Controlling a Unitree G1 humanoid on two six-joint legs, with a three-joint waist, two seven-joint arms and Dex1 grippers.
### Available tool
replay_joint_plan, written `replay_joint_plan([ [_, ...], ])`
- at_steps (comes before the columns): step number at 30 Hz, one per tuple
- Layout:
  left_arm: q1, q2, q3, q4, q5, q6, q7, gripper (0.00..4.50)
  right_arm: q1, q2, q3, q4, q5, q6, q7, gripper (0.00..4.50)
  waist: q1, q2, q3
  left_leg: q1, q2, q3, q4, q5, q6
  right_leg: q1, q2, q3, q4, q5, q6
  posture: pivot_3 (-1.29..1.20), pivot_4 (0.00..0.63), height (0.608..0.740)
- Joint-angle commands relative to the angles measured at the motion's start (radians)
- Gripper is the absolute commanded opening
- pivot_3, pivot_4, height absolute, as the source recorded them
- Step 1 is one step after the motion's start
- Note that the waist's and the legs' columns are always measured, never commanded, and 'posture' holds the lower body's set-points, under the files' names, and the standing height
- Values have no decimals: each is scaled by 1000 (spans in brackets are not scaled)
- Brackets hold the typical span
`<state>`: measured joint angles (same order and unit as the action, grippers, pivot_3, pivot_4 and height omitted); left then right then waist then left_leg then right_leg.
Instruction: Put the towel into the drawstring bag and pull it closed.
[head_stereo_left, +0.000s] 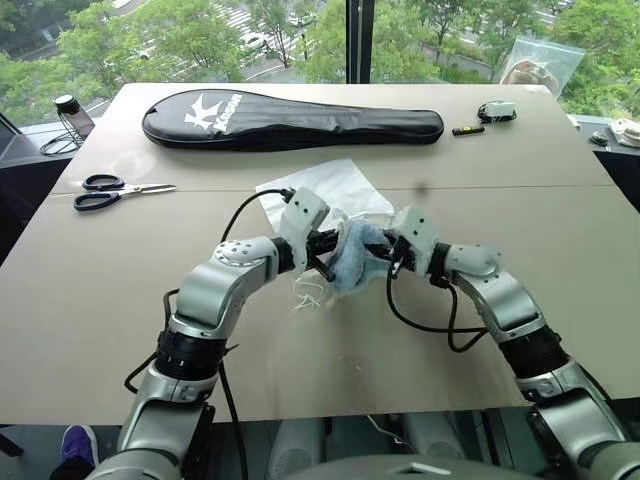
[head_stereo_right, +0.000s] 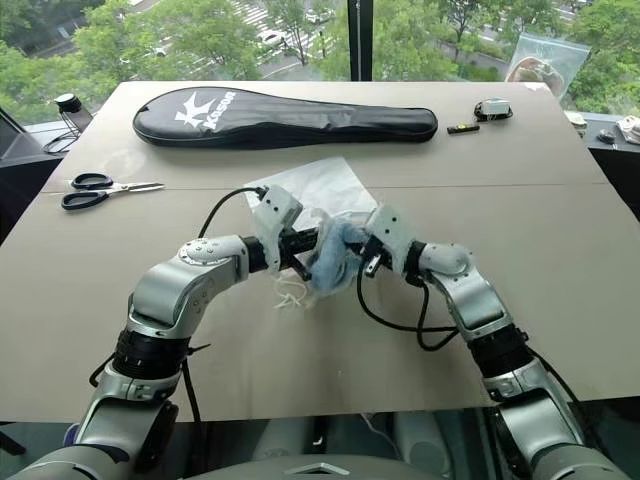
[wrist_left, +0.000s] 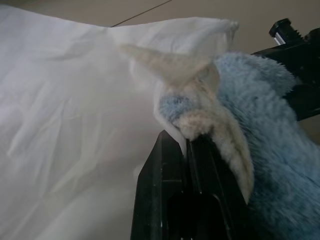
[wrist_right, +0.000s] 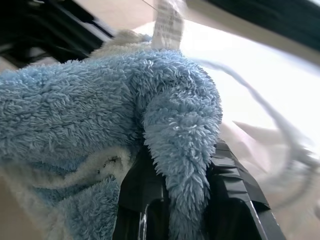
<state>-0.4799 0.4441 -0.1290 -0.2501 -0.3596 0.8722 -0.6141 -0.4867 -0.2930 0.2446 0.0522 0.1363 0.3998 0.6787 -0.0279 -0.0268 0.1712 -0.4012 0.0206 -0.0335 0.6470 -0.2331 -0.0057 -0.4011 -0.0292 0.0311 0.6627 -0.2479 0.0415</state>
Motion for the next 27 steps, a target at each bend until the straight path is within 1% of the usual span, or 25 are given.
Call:
replay_joint_plan([
  [1,-6,5,-19,-78,-34,-36,-52,0,-13,31,-62,17,15,91,-79,201,0,0,0,0,0,0,0,0,0,0,0,0,0,0,0,0,150,740],
  [5,-6,19,-28,-79,-26,-53,-84,0,-31,13,-7,41,-71,119,-121,201,0,1,0,0,0,1,0,0,0,0,0,0,0,0,0,0,150,740],
  [11,-12,44,-48,-71,-1,-120,-119,0,-51,37,37,31,-67,128,-82,189,-5,1,0,1,-1,1,0,0,0,0,0,0,0,0,0,0,150,740],
  [13,-8,51,-46,-70,-6,-118,-128,0,-79,113,-52,51,9,220,-140,189,-9,1,0,1,0,1,0,0,0,0,0,0,0,0,0,0,150,740],
  [17,9,68,-34,-83,-15,-109,-138,0,-148,250,-284,123,154,349,-280,187,-14,2,1,2,1,0,0,0,0,0,2,2,2,0,0,0,150,740],
  [19,20,76,-25,-89,-18,-105,-139,0,-166,290,-372,146,206,375,-337,186,-9,3,2,1,1,0,0,0,0,0,2,1,2,0,0,0,150,740],
  [23,42,85,-10,-101,-32,-105,-146,0,-173,334,-482,152,285,406,-421,186,-7,3,2,0,0,0,-1,0,0,-1,0,0,1,0,0,0,150,740],
  [27,49,79,-8,-111,-30,-124,-136,0,-170,392,-604,120,421,447,-503,185,-9,4,2,-1,0,0,-2,0,0,-2,-1,0,0,0,0,0,150,740],
])
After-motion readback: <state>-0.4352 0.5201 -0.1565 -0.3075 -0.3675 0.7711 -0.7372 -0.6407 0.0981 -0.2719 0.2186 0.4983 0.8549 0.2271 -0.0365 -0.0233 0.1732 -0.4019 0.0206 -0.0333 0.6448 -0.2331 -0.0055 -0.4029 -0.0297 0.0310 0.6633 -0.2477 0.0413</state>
